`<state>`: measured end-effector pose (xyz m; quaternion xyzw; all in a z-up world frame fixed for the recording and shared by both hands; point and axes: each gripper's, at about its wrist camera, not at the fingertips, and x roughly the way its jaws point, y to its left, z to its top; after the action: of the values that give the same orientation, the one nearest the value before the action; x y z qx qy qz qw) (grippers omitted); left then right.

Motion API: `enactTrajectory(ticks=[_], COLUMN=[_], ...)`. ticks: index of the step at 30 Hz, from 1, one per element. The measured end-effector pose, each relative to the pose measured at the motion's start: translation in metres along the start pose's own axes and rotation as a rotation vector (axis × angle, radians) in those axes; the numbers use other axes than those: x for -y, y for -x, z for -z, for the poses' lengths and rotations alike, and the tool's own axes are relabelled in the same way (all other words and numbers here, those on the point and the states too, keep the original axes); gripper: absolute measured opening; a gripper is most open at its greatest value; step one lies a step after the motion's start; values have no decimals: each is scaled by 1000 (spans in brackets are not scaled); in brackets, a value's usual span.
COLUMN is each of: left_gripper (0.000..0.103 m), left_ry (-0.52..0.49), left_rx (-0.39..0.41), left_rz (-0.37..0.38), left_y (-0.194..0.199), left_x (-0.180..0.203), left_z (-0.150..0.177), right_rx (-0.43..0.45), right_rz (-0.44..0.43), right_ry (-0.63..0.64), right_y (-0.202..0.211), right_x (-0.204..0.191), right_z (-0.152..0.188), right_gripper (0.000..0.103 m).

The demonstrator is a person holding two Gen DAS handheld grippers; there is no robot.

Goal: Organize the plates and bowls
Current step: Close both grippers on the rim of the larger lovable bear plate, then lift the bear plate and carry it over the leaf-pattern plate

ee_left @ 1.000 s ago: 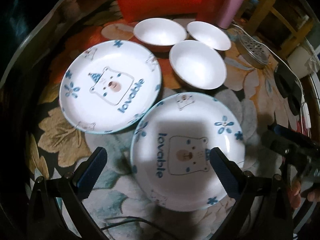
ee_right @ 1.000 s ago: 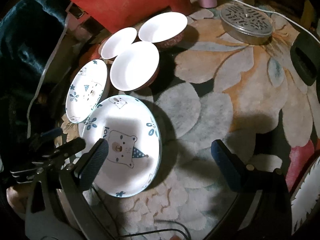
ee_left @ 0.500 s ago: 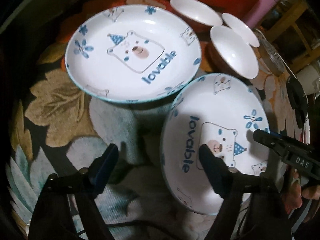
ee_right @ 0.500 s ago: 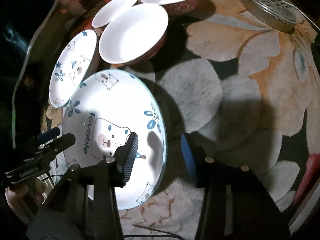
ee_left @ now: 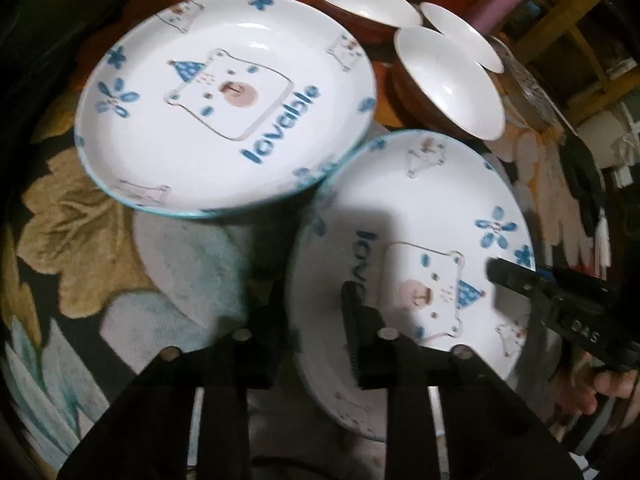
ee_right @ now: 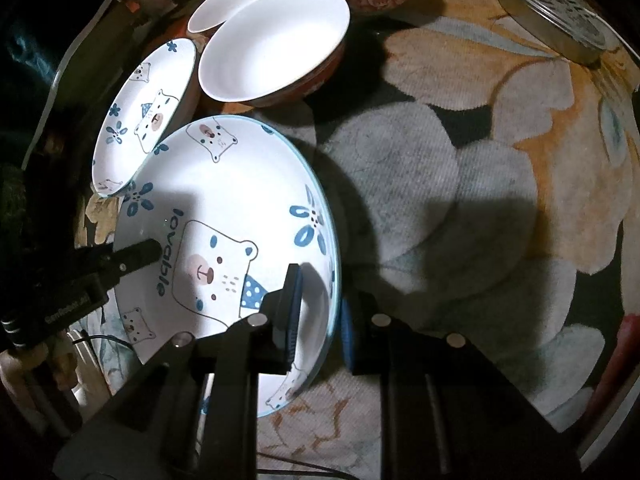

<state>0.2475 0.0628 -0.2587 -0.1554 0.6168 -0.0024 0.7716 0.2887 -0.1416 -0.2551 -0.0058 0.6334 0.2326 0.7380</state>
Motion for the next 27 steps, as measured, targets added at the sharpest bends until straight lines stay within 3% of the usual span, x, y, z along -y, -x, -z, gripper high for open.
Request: enactTrajectory(ticks=[5,12,27], left_gripper=[17,17,17], left_ry=[4,-31,-57], left_rx=[6,3,19], left_rz=[8,-8,-23], left_y=[2,6,13], left_x=[-4,-6,8], left_z=[1,4,2], right_rx=[13,15,51], right_rz=[-4,-29,10], right_ry=[-10,-16,8], right_y=[1,3,17], right_x=[1,7,3], right_z=[2,3,7], right_gripper=[16,15,15])
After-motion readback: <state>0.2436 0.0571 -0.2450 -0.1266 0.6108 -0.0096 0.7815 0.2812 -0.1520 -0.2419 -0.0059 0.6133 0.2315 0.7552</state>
